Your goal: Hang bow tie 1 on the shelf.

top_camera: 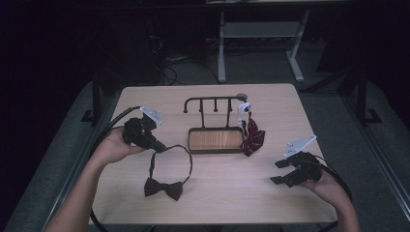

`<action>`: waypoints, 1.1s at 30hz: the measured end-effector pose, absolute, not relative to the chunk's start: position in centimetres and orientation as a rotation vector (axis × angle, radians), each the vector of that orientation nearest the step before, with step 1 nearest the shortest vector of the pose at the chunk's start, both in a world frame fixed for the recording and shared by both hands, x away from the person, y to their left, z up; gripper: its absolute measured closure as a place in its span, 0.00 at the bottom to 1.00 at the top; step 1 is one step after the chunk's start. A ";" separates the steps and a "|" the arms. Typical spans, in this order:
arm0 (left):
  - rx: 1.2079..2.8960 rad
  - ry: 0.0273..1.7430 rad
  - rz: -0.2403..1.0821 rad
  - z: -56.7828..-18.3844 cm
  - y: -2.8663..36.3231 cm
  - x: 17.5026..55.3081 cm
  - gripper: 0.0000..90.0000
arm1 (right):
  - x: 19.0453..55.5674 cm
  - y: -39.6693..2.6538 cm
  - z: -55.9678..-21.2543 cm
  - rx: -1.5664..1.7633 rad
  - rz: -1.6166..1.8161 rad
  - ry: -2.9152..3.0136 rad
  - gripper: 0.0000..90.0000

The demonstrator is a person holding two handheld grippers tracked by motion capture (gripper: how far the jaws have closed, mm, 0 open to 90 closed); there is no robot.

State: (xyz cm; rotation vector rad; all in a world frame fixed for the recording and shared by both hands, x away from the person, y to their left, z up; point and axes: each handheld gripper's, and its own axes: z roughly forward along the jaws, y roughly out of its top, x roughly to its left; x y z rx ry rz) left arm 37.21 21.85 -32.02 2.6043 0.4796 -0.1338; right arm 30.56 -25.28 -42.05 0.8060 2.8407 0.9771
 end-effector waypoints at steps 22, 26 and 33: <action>2.588 0.454 -0.124 -30.0 21.6 37.4 0.99 | 30.6 -25.3 -42.0 0.796 0.977 2.834 0.38; 2.583 0.457 -0.121 -29.4 21.4 37.7 0.99 | 30.6 -25.3 -41.9 0.802 0.985 2.836 0.38; 2.580 0.458 -0.124 -29.1 21.1 38.6 0.99 | 30.7 -25.5 -42.1 0.806 0.986 2.840 0.38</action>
